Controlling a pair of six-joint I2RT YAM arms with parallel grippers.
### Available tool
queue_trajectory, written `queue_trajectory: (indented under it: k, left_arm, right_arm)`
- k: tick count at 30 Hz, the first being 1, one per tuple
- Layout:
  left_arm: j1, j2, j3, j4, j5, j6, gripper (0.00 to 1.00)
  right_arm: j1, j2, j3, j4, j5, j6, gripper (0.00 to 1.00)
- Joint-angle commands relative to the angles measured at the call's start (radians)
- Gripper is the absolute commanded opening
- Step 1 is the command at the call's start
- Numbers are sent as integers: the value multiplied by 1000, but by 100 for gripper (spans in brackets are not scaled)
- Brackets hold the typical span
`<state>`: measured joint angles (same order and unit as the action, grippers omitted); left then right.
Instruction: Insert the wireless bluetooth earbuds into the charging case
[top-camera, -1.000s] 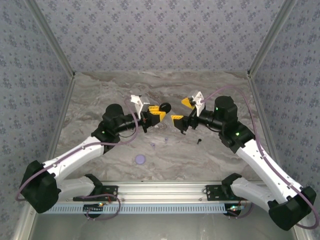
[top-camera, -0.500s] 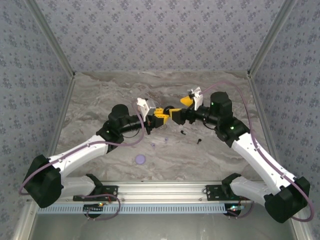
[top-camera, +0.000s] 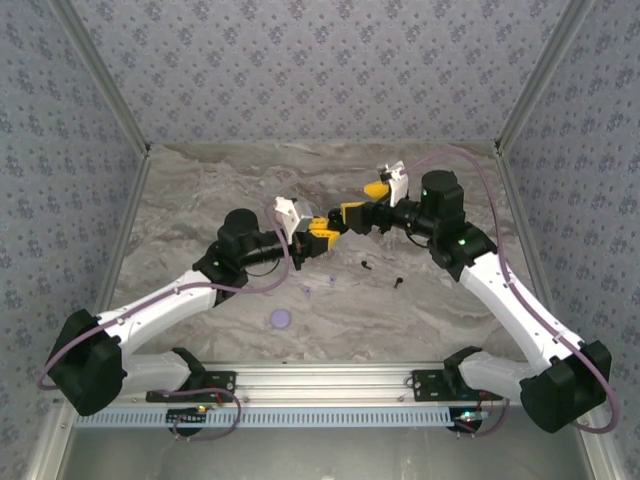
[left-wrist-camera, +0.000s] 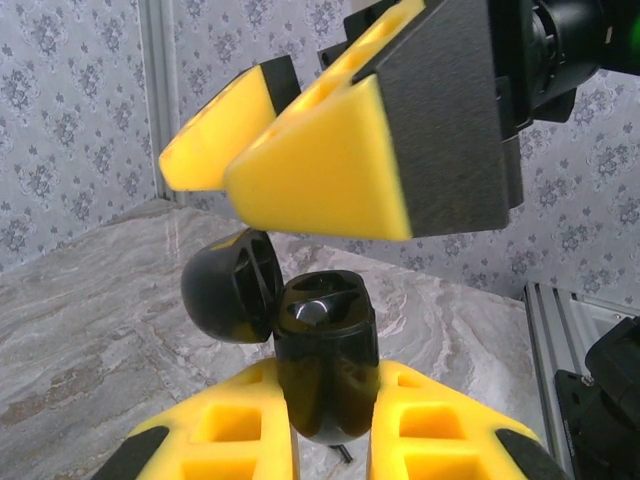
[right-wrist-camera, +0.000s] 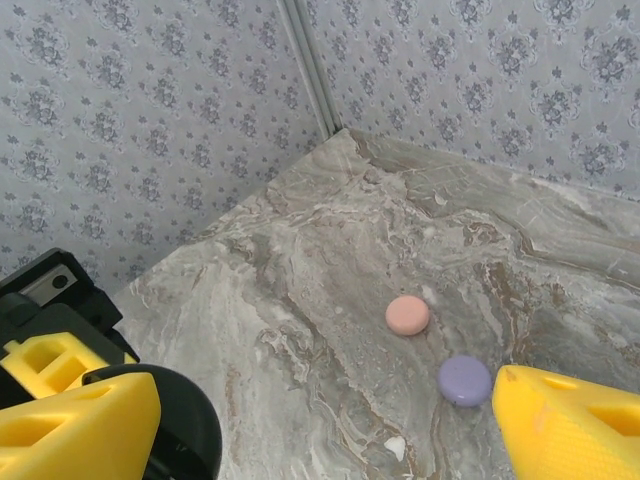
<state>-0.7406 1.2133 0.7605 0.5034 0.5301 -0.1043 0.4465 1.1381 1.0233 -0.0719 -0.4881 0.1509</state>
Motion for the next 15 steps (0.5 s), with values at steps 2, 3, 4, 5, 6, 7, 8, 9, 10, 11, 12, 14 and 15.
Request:
queue_trajectory:
  k: [2, 3, 4, 5, 6, 7, 8, 9, 10, 11, 12, 14, 15]
  left_arm:
    - [-6, -8, 46, 21, 16, 26, 3]
    - [-6, -8, 46, 17, 12, 29, 3]
    - [-6, -9, 46, 14, 9, 32, 3]
    - [-6, -10, 45, 9, 6, 34, 3]
    - [-8, -12, 42, 2, 0, 37, 3]
    - [-7, -16, 41, -3, -3, 41, 3]
    - [-8, -17, 38, -9, -6, 44, 3]
    - [-9, -22, 36, -17, -11, 49, 3]
    - [-9, -26, 32, -24, -16, 53, 3]
    - [-11, -30, 30, -29, -20, 56, 3]
    - [-10, -36, 24, -35, -27, 59, 3]
    - [-11, -49, 12, -37, -35, 63, 2]
    - [-11, -57, 5, -37, -41, 64, 2]
  right_arm:
    - [-9, -2, 42, -13, -18, 18, 89]
    - [-13, -9, 44, -19, -17, 20, 89]
    - [-16, -18, 49, -30, -16, 21, 89]
    - [-19, -28, 52, -44, -11, 22, 89]
    - [-25, -42, 56, -62, 2, 23, 89]
    - [-32, -57, 59, -88, 22, 24, 90]
    - [-38, -69, 63, -117, 42, 24, 90]
    - [-48, -81, 70, -161, 69, 23, 90]
    - [-60, -91, 77, -211, 97, 25, 90]
    - [-69, -97, 85, -260, 117, 26, 90]
    - [-78, -100, 94, -319, 140, 24, 90]
    - [-91, -94, 106, -423, 197, 41, 90]
    - [-99, -86, 110, -481, 220, 57, 90]
